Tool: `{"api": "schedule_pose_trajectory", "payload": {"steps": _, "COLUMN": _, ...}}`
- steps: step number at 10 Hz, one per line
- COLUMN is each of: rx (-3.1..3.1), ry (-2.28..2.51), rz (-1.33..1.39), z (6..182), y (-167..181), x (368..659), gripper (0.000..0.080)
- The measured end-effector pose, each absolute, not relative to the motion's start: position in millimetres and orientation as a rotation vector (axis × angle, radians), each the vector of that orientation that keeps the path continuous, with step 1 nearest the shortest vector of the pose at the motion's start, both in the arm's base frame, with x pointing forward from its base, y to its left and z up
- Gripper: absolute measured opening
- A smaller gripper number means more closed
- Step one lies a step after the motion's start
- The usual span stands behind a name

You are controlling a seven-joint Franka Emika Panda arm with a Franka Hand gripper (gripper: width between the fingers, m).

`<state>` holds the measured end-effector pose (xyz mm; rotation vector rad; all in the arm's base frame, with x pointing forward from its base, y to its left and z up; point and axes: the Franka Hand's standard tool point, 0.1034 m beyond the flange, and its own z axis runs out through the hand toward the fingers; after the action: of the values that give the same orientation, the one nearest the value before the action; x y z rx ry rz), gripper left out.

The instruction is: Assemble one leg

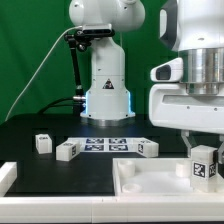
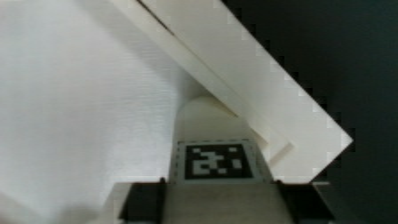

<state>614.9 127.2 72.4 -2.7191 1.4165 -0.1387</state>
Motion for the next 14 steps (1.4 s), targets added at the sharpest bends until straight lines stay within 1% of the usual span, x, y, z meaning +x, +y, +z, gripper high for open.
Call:
{"api": "schedule_pose_trajectory", "payload": {"steps": 4, "rx": -2.289, "ry": 2.01, "rz": -0.125, "z": 73.3, "y": 128.8, "x": 615.9, "gripper": 0.0291}}
{"api": "schedule_pose_trajectory", "payload": {"steps": 6, "rx": -2.064, "ry": 2.231, "rz": -0.1, "z": 74.1, "y": 128.4, "x": 615.2, "gripper": 0.0291}}
{"api": "schedule_pose_trajectory", "payload": {"steps": 8, "rx": -1.909, "ry": 2.349, "rz": -0.073, "z": 74.3, "y": 129.4, "x": 615.2, "gripper": 0.0291}}
{"api": "schedule_pose_trajectory", "payload": {"steps": 9, "rx": -1.904, "ry": 2.35, "rz": -0.07, "z": 74.3, "y": 130.2, "x": 615.0, "gripper": 0.0398}}
{"api": "schedule_pose_trajectory", "payload": {"steps": 10, "rx": -1.933, "ry": 2.327, "rz": -0.073, "z": 74.3, "y": 130.0, "x": 615.2, "gripper": 0.0548}}
{"api": "schedule_pose_trajectory", "payload": {"steps": 11, "rx": -2.058, "ry": 2.214, "rz": -0.091, "z": 75.1, "y": 129.4, "x": 616.7, "gripper": 0.0619}}
{"api": "schedule_pose_trajectory", "payload": {"steps": 12, "rx": -2.16, "ry": 2.117, "rz": -0.1, "z": 75.3, "y": 128.6, "x": 617.1, "gripper": 0.064}}
{"api": "schedule_pose_trajectory", "payload": {"steps": 14, "rx": -2.412, "ry": 1.847, "rz": -0.113, "z": 75.6, "y": 129.8, "x": 616.7, "gripper": 0.0648}}
